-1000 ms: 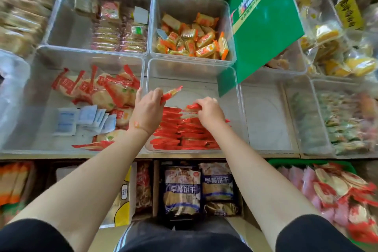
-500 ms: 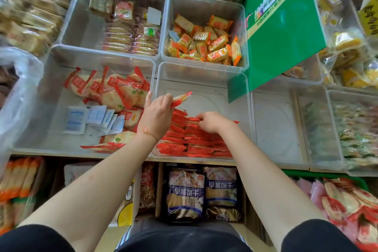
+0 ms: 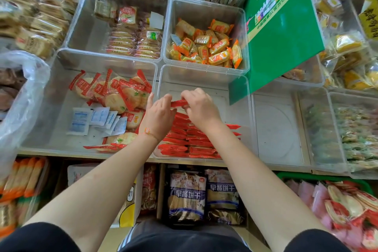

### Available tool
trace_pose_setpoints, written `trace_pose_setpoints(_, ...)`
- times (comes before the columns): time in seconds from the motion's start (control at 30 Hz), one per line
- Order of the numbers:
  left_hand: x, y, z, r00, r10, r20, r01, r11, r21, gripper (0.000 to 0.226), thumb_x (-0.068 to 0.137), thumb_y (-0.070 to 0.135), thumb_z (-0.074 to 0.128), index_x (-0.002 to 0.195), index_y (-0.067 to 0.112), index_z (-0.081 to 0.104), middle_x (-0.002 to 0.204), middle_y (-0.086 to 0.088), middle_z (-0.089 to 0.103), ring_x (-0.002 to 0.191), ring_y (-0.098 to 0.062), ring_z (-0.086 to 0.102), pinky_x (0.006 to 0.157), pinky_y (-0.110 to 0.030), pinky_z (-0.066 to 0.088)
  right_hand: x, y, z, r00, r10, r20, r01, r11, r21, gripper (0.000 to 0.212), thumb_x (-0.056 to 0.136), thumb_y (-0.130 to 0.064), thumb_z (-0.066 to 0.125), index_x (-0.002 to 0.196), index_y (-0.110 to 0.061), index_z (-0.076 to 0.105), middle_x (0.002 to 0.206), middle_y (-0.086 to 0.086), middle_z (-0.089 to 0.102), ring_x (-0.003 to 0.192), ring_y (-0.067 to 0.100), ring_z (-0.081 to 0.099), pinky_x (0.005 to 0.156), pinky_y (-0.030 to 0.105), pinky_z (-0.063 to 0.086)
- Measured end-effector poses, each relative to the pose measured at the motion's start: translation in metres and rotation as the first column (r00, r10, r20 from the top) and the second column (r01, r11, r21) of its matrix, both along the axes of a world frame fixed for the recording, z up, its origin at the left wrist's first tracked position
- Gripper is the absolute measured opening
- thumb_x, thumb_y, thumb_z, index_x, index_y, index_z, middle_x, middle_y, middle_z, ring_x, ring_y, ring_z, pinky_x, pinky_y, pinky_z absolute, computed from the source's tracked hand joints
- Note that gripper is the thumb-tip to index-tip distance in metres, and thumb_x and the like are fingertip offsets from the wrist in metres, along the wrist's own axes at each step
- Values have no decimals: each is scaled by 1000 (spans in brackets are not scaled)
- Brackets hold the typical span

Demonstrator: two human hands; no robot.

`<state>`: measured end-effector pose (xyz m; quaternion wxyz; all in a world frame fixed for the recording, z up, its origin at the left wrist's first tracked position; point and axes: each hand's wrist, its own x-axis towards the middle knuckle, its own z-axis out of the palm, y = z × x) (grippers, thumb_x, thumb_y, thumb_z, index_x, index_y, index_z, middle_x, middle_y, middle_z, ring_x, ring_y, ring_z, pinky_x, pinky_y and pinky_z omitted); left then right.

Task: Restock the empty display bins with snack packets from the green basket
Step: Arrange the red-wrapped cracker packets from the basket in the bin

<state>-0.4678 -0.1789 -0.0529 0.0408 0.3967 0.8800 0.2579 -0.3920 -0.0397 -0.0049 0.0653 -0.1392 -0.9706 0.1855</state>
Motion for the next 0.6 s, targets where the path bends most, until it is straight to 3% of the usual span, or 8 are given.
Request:
trace_pose_setpoints(0.13,1,-1,-1,998,-33,-62,31,998,-46,49,92,18,55,135,1,40,89,-4,61,87,-26,62,120,-53,17,23,34,-5,969,-240,66,246,962,-117,12,91,-9,62,94,-13,51,88,2,58,81,23,55,62,35,47)
trace_pose_setpoints(0.23,2,1,-1,991,-65,-115,51,992,-115,44,92,18,50,133,4,43,99,-7,61,94,-27,61,120,-55,15,36,49,-16,919,-297,258,344,926,-159,25,88,-2,59,106,-20,53,101,0,58,87,22,58,70,31,48)
trace_pose_setpoints(0.3,0,6,0,981,-119,-154,75,962,-264,39,95,23,45,130,7,46,115,-10,59,111,-30,56,119,-59,11,38,50,-26,902,-240,359,320,930,-181,38,85,2,55,115,-21,61,110,3,60,99,24,58,79,29,45)
trace_pose_setpoints(0.4,-6,25,1,939,-280,-201,134,834,-535,42,101,34,31,127,10,53,136,-14,50,134,-33,38,119,-57,1,38,47,-37,891,-204,406,304,931,-199,43,85,3,51,116,-21,65,119,4,63,110,27,58,88,31,45)
trace_pose_setpoints(0.5,-6,54,2,940,-336,-57,248,790,-560,41,101,34,29,117,12,59,125,-12,59,121,-31,51,114,-48,22,39,48,-47,887,-217,408,323,922,-211,47,86,2,47,119,-27,64,121,4,65,109,27,58,88,34,48)
trace_pose_setpoints(0.6,-6,71,-7,960,-185,209,275,761,-587,42,101,32,29,123,11,58,132,-15,55,123,-33,49,101,-43,37,40,50,-56,869,-206,450,329,920,-215,49,89,-3,44,125,-30,62,125,4,64,112,26,57,87,33,45)
